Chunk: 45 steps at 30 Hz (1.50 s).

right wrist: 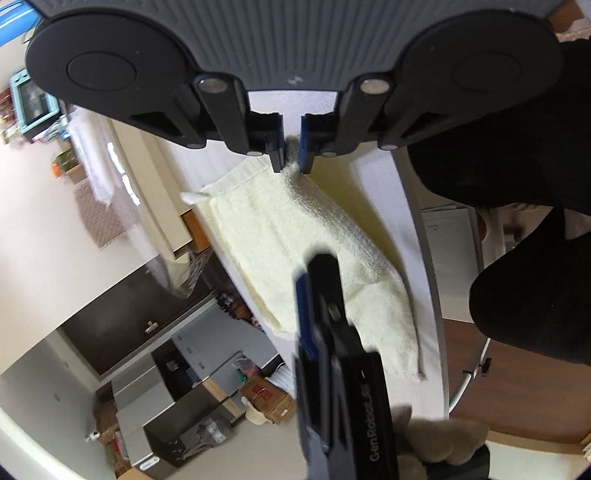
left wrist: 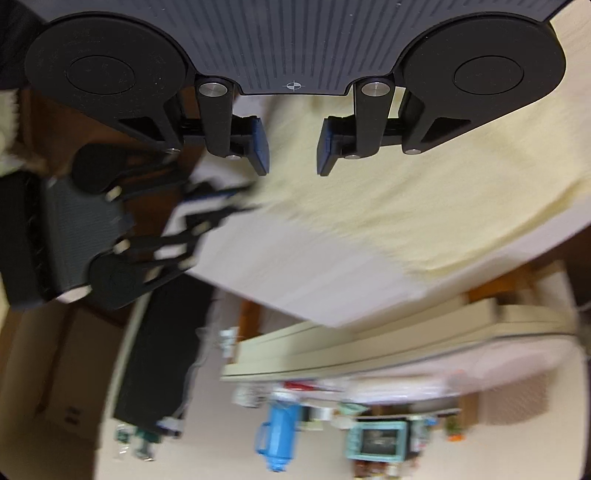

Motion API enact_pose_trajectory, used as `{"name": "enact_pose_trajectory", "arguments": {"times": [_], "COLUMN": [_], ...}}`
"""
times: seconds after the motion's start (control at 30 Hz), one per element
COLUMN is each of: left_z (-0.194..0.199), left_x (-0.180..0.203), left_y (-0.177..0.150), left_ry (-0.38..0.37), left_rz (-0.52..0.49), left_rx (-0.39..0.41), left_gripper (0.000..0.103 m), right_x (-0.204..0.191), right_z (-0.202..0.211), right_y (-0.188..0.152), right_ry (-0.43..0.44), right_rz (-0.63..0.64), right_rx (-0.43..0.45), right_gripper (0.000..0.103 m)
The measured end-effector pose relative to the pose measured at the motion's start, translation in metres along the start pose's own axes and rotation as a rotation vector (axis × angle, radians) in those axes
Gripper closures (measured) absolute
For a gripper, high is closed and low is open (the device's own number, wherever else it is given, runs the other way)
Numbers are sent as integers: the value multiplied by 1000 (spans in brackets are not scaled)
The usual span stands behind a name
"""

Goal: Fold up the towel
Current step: 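Grasp a corner of the flat towel with the right gripper, then lift the corner with the right gripper and fold it diagonally onto the opposite corner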

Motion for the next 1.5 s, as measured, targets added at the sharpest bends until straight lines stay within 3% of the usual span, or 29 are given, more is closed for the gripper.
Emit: {"name": "enact_pose_trajectory", "arguments": {"times": [0.17,0.23,0.77,1.07,1.5], "left_z": [37,43,43,49,59], "left_x": [-29,-34,-30,-27,-21], "left_y": [-39,-46,-68,-68,-76], "left_ry": [192,211,222,261,306], "left_rz": [30,41,7,-3,-77], "left_rx": [-82,-94,-106,-95,-155], "left_gripper": [72,72,69,69,71], "right_x": [-3,-3,-16,-17,-6], "right_z": [2,2,-11,-8,-1], "right_y": [1,1,-10,-8,3], "right_ry": [-1,1,-73,-72,-118], "right_rz": [-8,-15,166,159,214], "right_rx": [-10,-12,-79,-53,-24], "right_gripper": [94,94,92,96,96]}}
Point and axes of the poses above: each gripper's, at about its wrist camera, not at the fingertips, and z roughly against the way its jaws point, x to its right, y to its top, the point moved 2 cm from there along -z, roughly the way its jaws point, and after that the axes turned 5 degrees about -z, right-handed, at the moved point
